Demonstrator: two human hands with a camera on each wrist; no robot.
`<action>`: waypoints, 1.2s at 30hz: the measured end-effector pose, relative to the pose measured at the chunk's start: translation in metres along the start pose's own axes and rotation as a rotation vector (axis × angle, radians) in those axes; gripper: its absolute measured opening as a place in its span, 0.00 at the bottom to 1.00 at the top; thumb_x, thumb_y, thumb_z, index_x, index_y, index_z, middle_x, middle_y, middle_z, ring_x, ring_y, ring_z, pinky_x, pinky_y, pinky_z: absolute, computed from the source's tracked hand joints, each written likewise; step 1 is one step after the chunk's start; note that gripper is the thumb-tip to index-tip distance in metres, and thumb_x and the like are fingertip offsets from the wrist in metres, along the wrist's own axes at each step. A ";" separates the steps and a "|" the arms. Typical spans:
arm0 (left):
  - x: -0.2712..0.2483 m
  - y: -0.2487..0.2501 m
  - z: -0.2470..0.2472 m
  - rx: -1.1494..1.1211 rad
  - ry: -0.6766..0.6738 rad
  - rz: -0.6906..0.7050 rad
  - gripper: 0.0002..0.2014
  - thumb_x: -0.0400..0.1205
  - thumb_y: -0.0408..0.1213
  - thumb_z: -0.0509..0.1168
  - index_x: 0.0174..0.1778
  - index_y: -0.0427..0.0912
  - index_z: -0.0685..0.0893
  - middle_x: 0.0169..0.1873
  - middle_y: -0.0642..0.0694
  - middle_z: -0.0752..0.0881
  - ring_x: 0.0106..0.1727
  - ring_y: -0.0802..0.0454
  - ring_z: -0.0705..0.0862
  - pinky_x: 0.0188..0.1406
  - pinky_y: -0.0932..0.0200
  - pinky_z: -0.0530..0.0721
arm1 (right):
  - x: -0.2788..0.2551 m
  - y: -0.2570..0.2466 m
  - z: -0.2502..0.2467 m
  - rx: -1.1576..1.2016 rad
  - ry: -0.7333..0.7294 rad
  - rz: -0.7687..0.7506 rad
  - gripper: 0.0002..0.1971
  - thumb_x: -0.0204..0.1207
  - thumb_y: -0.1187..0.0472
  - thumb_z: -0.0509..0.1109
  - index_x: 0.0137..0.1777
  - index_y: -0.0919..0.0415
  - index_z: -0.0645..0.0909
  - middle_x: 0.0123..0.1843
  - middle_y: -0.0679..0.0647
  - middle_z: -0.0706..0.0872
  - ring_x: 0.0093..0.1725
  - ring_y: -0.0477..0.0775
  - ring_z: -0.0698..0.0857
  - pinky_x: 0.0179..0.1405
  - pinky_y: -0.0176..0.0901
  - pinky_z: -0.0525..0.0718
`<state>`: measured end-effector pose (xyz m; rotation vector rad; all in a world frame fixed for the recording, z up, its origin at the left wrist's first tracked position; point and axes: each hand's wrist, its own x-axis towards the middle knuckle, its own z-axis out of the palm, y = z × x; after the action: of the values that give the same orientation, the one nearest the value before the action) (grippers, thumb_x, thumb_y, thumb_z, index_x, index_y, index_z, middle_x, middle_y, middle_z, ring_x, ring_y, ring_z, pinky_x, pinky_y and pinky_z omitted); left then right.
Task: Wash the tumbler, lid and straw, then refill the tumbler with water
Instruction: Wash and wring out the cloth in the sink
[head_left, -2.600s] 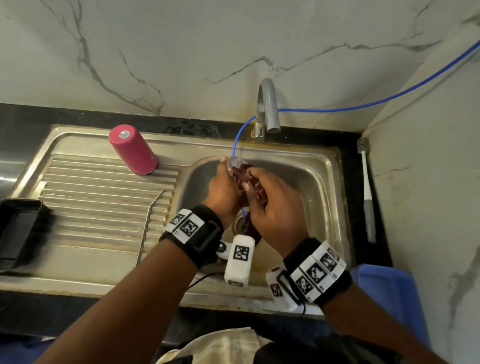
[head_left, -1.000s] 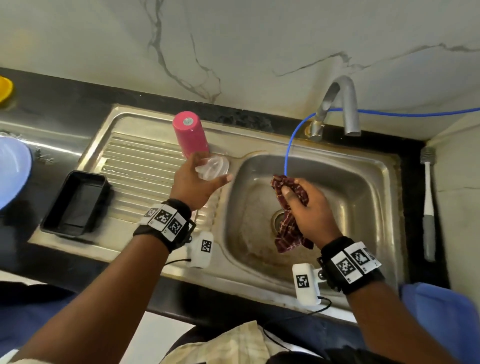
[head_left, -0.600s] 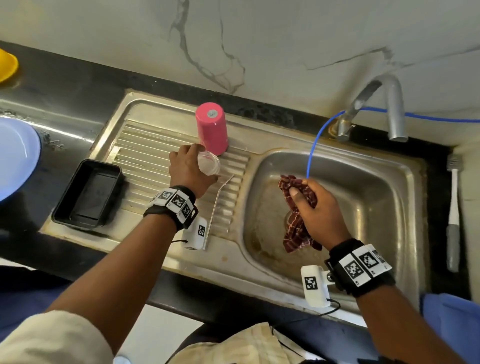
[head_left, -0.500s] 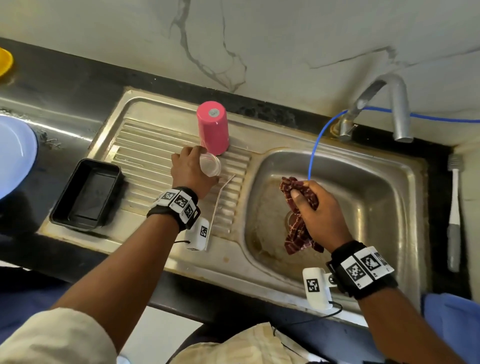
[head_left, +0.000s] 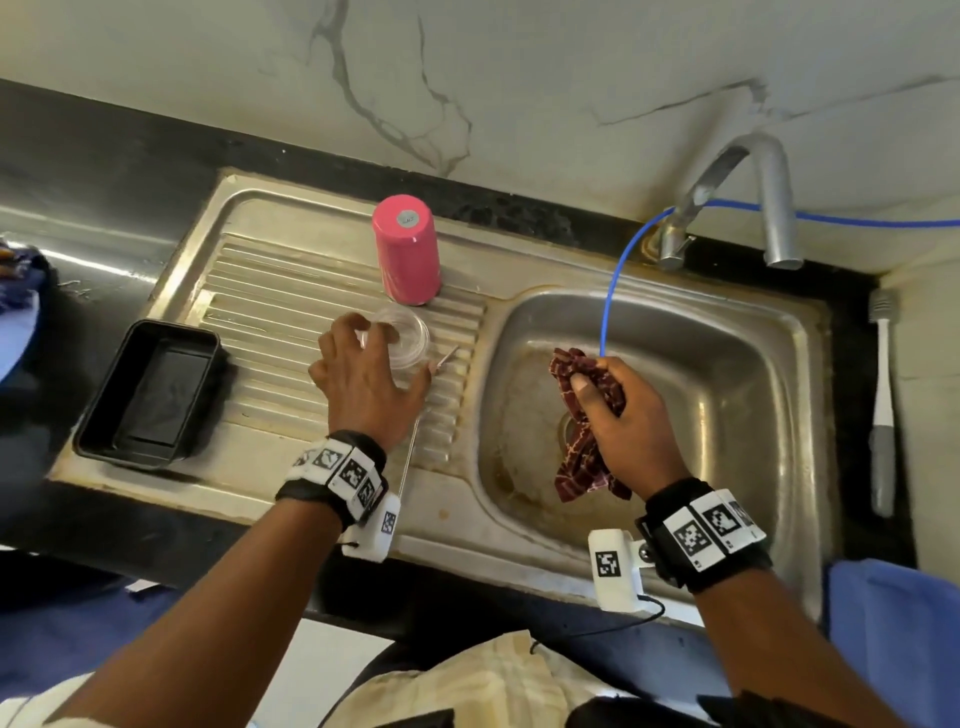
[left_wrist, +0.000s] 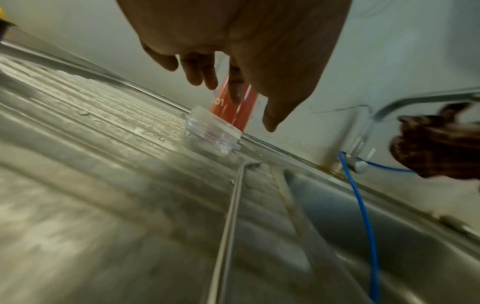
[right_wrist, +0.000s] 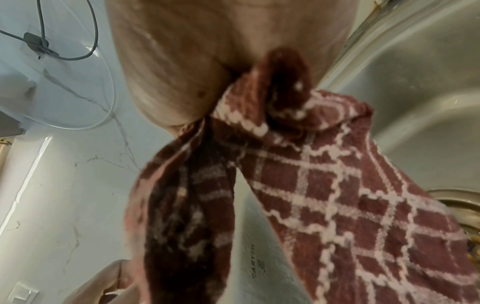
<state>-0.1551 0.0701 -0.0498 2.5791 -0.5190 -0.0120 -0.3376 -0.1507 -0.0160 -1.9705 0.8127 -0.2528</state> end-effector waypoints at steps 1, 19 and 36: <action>-0.010 0.001 0.000 0.029 -0.009 0.037 0.22 0.76 0.56 0.77 0.56 0.46 0.83 0.65 0.41 0.78 0.67 0.38 0.74 0.59 0.37 0.72 | -0.002 0.001 0.000 0.001 -0.005 0.007 0.13 0.87 0.49 0.71 0.68 0.51 0.86 0.56 0.41 0.91 0.57 0.34 0.87 0.55 0.27 0.80; -0.041 0.032 0.012 -0.224 -0.292 0.077 0.04 0.89 0.34 0.64 0.49 0.39 0.80 0.44 0.41 0.84 0.43 0.40 0.82 0.43 0.44 0.82 | -0.031 0.009 -0.021 0.059 0.028 -0.037 0.09 0.89 0.53 0.70 0.65 0.51 0.87 0.50 0.38 0.91 0.52 0.34 0.89 0.52 0.27 0.82; -0.074 0.167 -0.001 -0.318 -0.652 0.364 0.12 0.92 0.34 0.58 0.45 0.43 0.82 0.30 0.56 0.80 0.30 0.63 0.80 0.33 0.64 0.68 | -0.023 0.036 -0.067 -0.429 0.016 -0.490 0.21 0.88 0.38 0.60 0.71 0.46 0.83 0.57 0.49 0.92 0.51 0.59 0.92 0.45 0.54 0.90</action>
<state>-0.2832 -0.0361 0.0251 2.0966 -1.1117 -0.7613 -0.4037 -0.1948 -0.0076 -2.5643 0.3977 -0.4058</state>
